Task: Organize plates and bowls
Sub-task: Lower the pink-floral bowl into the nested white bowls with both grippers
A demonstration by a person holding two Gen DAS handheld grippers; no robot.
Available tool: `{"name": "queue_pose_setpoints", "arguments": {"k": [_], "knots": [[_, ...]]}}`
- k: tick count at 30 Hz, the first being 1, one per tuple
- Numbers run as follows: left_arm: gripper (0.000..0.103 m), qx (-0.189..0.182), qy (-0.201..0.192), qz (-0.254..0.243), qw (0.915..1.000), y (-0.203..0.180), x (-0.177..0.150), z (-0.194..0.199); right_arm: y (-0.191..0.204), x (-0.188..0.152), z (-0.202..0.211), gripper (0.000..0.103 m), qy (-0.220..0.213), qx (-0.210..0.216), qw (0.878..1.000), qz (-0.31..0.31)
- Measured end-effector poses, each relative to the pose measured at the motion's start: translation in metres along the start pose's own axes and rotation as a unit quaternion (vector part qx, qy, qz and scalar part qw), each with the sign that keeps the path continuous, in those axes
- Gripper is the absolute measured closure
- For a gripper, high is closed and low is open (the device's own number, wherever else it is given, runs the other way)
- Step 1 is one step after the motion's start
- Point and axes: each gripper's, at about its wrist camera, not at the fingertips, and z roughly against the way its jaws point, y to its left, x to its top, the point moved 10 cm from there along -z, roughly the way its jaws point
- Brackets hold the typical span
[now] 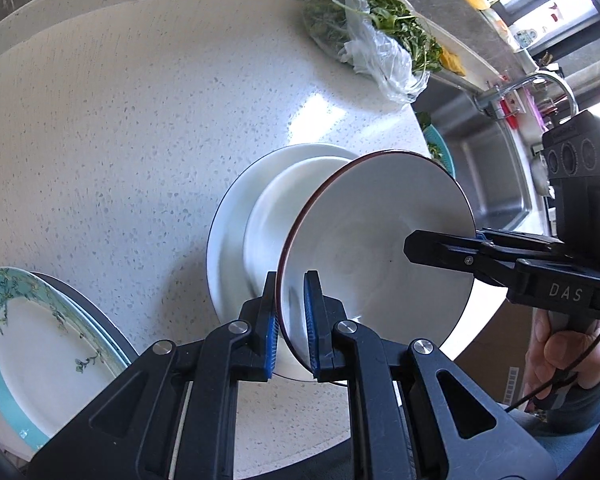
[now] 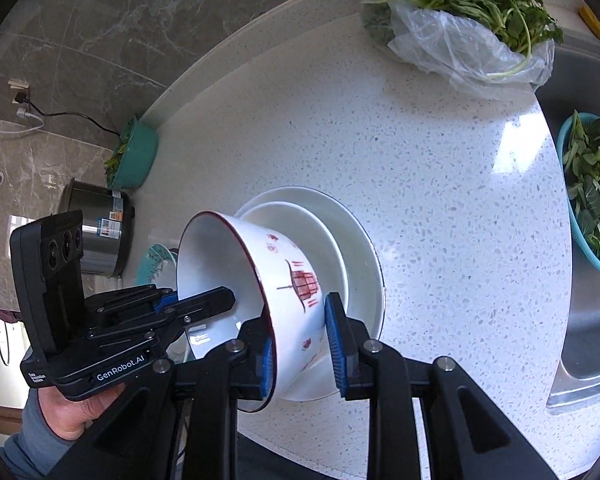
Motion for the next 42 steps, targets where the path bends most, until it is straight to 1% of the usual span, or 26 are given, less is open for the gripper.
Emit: {"name": "queue_pose_setpoints", "arguments": {"k": [3,7,10,15,24,26,28,32,34,36,42], "knots": [[0.093,0.004,0.002,0.001,1.0,0.0,0.002,-0.006,0.002,0.0,-0.007,0.077,0.001,-0.019,1.0,0.019],[0.093,0.008,-0.004,-0.002,1.0,0.001,0.006,-0.007,0.005,0.004,-0.009,0.08,-0.006,-0.041,0.998,0.043],[0.093,0.007,-0.004,0.0,1.0,0.0,0.007,-0.009,0.006,0.006,-0.01,0.081,-0.011,-0.057,0.997,0.056],[0.093,0.003,-0.004,0.004,1.0,0.0,0.009,-0.011,0.002,0.009,-0.005,0.077,-0.008,-0.042,0.998,0.039],[0.093,0.002,-0.009,0.01,0.9999,-0.001,0.013,-0.012,-0.001,0.005,-0.002,0.075,0.008,-0.025,0.999,0.027],[0.093,0.004,-0.009,0.01,0.9999,-0.002,0.014,-0.013,0.0,0.003,-0.003,0.075,0.012,-0.029,0.999,0.034],[0.093,0.005,-0.009,0.009,0.9999,-0.003,0.016,-0.013,0.002,0.001,-0.003,0.076,0.017,-0.041,0.998,0.046],[0.093,0.01,-0.01,0.009,0.9999,-0.005,0.015,-0.014,0.007,0.002,-0.005,0.079,0.022,-0.084,0.992,0.093],[0.093,0.009,-0.015,0.01,0.9998,-0.006,0.017,-0.013,0.008,0.005,-0.005,0.081,0.012,-0.131,0.982,0.133],[0.093,0.01,-0.013,0.01,0.9998,-0.005,0.018,-0.013,0.007,0.008,-0.007,0.083,0.012,-0.153,0.976,0.154],[0.093,0.01,-0.018,0.014,0.9997,-0.005,0.02,-0.012,0.006,0.012,-0.009,0.086,0.014,-0.15,0.975,0.166]]}}
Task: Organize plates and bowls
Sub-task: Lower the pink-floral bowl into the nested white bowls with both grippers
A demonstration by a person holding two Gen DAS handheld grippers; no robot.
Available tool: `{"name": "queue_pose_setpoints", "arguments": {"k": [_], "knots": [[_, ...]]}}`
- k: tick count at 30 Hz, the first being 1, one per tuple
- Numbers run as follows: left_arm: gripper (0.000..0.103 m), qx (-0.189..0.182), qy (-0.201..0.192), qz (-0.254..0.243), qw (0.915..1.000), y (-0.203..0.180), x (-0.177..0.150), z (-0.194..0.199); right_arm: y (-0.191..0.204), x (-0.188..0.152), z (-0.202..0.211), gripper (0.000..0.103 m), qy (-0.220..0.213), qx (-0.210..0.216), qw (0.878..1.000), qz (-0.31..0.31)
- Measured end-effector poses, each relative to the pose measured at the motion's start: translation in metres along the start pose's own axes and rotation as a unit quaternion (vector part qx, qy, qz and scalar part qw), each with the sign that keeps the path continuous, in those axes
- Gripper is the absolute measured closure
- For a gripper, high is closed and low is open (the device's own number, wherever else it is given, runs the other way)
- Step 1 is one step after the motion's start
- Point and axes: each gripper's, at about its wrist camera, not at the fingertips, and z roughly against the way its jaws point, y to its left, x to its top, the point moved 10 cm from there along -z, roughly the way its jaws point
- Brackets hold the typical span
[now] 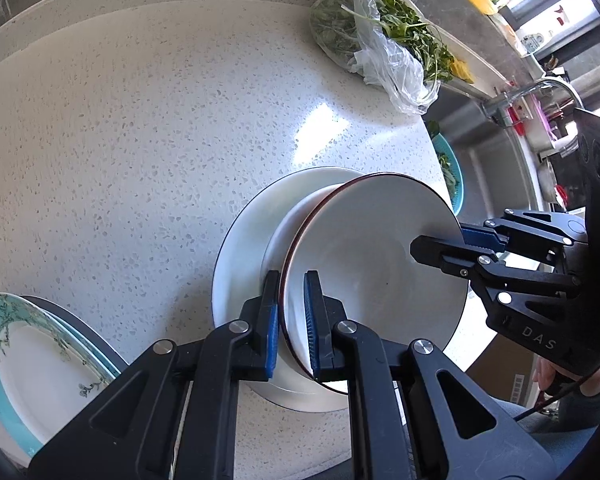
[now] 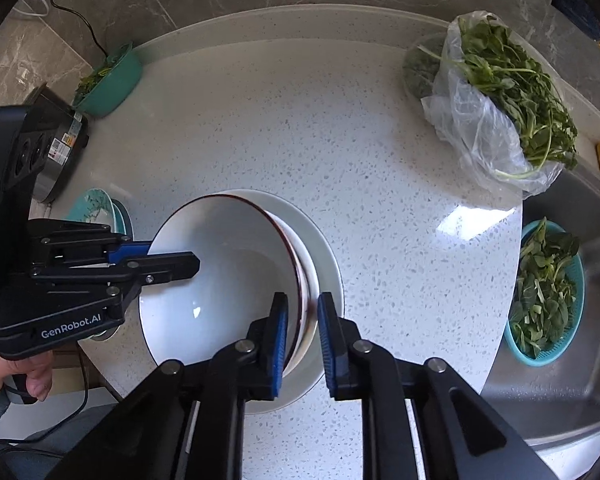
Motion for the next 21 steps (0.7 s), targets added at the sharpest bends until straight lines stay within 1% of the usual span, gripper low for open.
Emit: {"name": "queue_pose_setpoints", "arguments": {"k": [3,5,8,10,12,13,14,15,16,18,19,21], "knots": [[0.092,0.011,-0.006,-0.014,0.9998,-0.002,0.001,0.001,0.003,0.004,-0.003,0.086,-0.002,-0.012,1.0,0.013],[0.092,0.013,-0.007,-0.017,0.9998,-0.002,0.0,0.001,0.002,0.003,-0.004,0.086,-0.003,-0.008,1.0,0.01],[0.092,0.034,-0.018,-0.035,0.9987,-0.004,0.0,0.003,0.004,-0.001,-0.007,0.086,0.003,-0.008,1.0,0.009],[0.084,0.033,-0.023,-0.036,0.9985,-0.007,-0.001,0.004,0.002,-0.002,-0.008,0.087,0.004,-0.007,1.0,0.006],[0.07,0.021,-0.031,-0.036,0.9986,-0.011,-0.001,0.006,0.0,-0.002,-0.008,0.087,0.002,-0.006,1.0,0.001],[0.065,0.018,-0.035,-0.037,0.9986,-0.013,0.0,0.007,0.0,-0.003,-0.009,0.087,0.001,-0.007,1.0,0.0],[0.053,0.01,-0.04,-0.037,0.9985,-0.017,-0.001,0.009,-0.001,-0.003,-0.009,0.087,0.001,-0.006,1.0,-0.002],[0.045,0.007,-0.042,-0.038,0.9984,-0.02,-0.001,0.01,-0.002,-0.004,-0.009,0.087,0.002,0.0,1.0,-0.006],[0.042,0.008,-0.043,-0.04,0.9982,-0.021,-0.001,0.011,-0.001,-0.004,-0.01,0.087,0.001,0.005,1.0,-0.009],[0.031,0.006,-0.047,-0.041,0.998,-0.024,-0.002,0.012,-0.001,-0.004,-0.01,0.086,-0.002,0.005,1.0,-0.009],[0.029,0.005,-0.051,-0.041,0.9979,-0.025,-0.003,0.013,0.0,-0.005,-0.01,0.086,-0.003,0.005,1.0,-0.01],[0.012,0.007,-0.058,-0.039,0.9976,-0.025,-0.003,0.014,-0.001,-0.006,-0.01,0.085,-0.004,0.005,1.0,-0.009]]}}
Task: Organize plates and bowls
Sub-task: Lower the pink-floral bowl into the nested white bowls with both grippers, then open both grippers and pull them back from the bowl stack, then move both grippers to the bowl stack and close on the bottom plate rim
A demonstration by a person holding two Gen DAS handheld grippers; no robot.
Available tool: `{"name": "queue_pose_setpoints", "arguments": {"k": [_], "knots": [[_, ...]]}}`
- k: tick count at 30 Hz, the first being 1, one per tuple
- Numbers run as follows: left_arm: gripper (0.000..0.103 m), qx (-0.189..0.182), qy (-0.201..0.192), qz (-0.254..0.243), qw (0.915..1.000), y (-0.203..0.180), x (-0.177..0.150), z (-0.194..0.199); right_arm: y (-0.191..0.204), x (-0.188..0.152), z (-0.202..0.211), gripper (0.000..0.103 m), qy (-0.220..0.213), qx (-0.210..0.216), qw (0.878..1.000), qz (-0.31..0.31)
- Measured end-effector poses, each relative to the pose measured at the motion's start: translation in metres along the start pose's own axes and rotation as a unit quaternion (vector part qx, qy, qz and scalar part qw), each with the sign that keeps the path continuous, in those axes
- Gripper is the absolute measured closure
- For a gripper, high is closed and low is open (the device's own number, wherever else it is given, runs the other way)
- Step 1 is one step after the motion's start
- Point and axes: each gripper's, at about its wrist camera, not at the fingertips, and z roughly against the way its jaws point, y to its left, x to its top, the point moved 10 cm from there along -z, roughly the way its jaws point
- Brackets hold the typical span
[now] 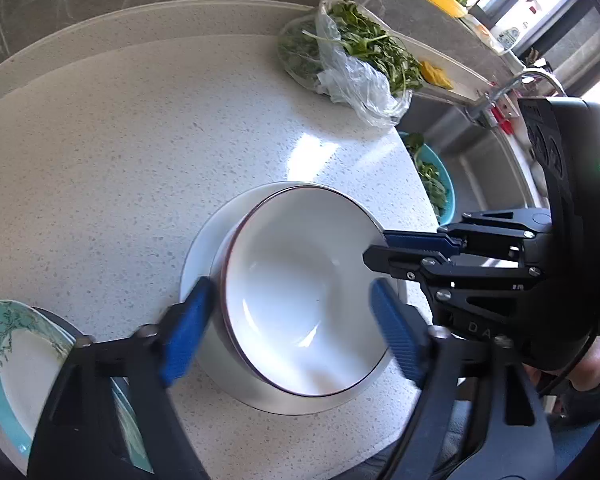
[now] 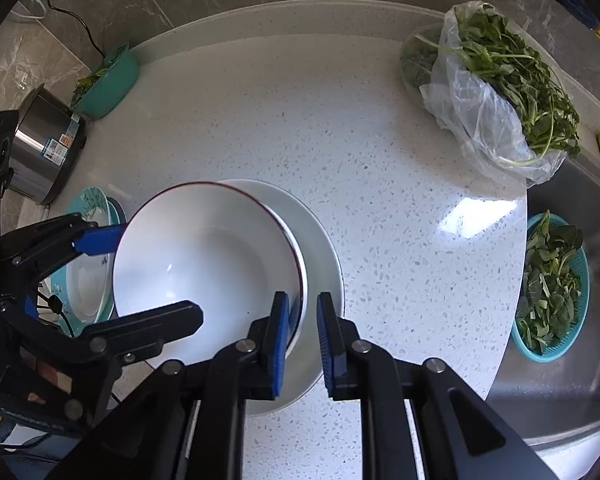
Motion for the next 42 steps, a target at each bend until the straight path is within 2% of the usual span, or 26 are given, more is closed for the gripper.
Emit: {"name": "queue_pose_setpoints", "arguments": {"k": [2,8,10,12,13,14,15,19,22,23,25,26,28,30,33,40,42], "knots": [[0.007,-0.005,-0.005,0.006,1.0,0.002,-0.001,0.002,-0.001,-0.001,0.001,0.084,-0.001,-0.002,1.0,0.003],[0.006,0.002,-0.02,-0.004,0.9998,0.005,0.0,0.013,0.0,0.0,0.003,0.084,-0.004,-0.007,1.0,-0.004],[0.002,0.004,-0.029,-0.003,0.9996,0.008,0.001,0.02,-0.002,0.0,0.007,0.075,-0.009,-0.004,1.0,-0.017],[0.0,0.0,-0.043,0.008,0.9991,0.011,0.002,0.031,-0.005,0.005,0.022,0.046,-0.026,0.007,0.999,-0.028],[0.0,-0.003,-0.05,0.012,0.9987,0.012,0.002,0.035,-0.004,0.008,0.029,0.038,-0.034,0.014,0.999,-0.027],[0.0,-0.004,-0.061,0.018,0.998,0.014,0.001,0.043,-0.003,0.011,0.04,0.023,-0.045,0.025,0.998,-0.022],[0.0,-0.002,-0.068,0.022,0.9975,0.016,0.001,0.048,-0.003,0.013,0.049,0.017,-0.051,0.031,0.998,-0.012],[0.0,0.016,-0.092,0.051,0.9943,0.026,-0.007,0.065,-0.013,0.017,0.07,0.017,-0.067,0.042,0.997,0.023],[0.0,0.052,-0.105,0.083,0.9896,0.035,-0.02,0.073,-0.028,0.02,0.071,0.017,-0.068,0.054,0.995,0.053],[0.0,0.075,-0.114,0.104,0.9851,0.04,-0.028,0.075,-0.033,0.021,0.068,0.017,-0.062,0.059,0.994,0.062],[0.0,0.1,-0.123,0.141,0.9773,0.047,-0.042,0.078,-0.04,0.022,0.058,0.017,-0.05,0.071,0.993,0.082],[0.0,0.114,-0.129,0.174,0.9697,0.05,-0.053,0.078,-0.04,0.021,0.054,0.017,-0.043,0.078,0.992,0.092],[0.0,0.125,-0.139,0.209,0.9599,0.051,-0.067,0.077,-0.041,0.019,0.042,0.017,-0.028,0.089,0.989,0.119],[0.0,0.14,-0.134,0.237,0.9519,0.049,-0.085,0.069,-0.048,0.017,0.028,0.017,-0.006,0.083,0.988,0.127],[0.0,0.158,-0.118,0.265,0.9439,0.05,-0.106,0.056,-0.049,0.014,0.016,0.017,0.012,0.106,0.987,0.117],[0.0,0.171,-0.096,0.32,0.9269,0.06,-0.129,0.027,-0.036,0.009,-0.005,0.019,0.044,0.102,0.984,0.141],[0.0,0.174,-0.086,0.336,0.9215,0.062,-0.136,0.019,-0.036,0.008,-0.009,0.024,0.05,0.097,0.983,0.148]]}}
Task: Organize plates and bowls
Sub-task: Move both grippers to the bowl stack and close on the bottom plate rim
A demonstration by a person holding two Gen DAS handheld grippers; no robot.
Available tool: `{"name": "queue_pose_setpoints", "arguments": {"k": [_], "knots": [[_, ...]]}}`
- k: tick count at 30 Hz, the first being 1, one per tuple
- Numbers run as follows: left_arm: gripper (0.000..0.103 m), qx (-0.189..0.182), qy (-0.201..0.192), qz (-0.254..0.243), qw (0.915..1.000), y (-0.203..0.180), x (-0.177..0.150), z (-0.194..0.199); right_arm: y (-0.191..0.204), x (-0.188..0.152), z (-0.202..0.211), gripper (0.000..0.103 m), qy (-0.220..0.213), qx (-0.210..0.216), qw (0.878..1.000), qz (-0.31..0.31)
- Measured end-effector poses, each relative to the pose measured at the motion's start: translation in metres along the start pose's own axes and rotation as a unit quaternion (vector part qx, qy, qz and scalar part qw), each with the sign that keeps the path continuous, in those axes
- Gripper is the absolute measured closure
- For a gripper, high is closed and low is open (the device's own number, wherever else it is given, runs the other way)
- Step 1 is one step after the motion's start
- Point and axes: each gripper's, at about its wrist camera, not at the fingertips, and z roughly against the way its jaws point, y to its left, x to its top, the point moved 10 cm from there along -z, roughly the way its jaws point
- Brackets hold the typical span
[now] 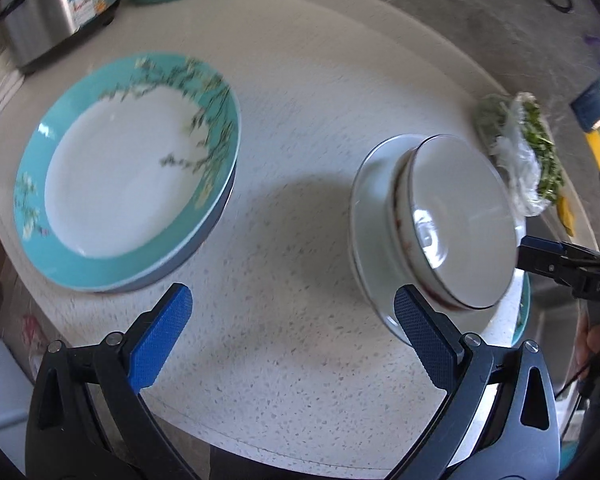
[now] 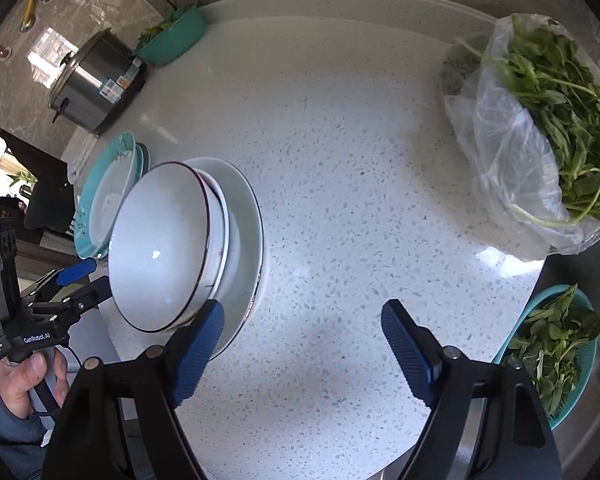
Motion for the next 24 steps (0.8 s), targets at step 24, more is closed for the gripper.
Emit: {"name": "queue_pose_setpoints", "arguments": {"k": [24], "knots": [[0.039,-0.005,-0.006,-0.009,0.9999,-0.036,0.018,-0.057,0.004,0.007,-0.031,0.041,0.028,0.024,0.998,0.053]]}}
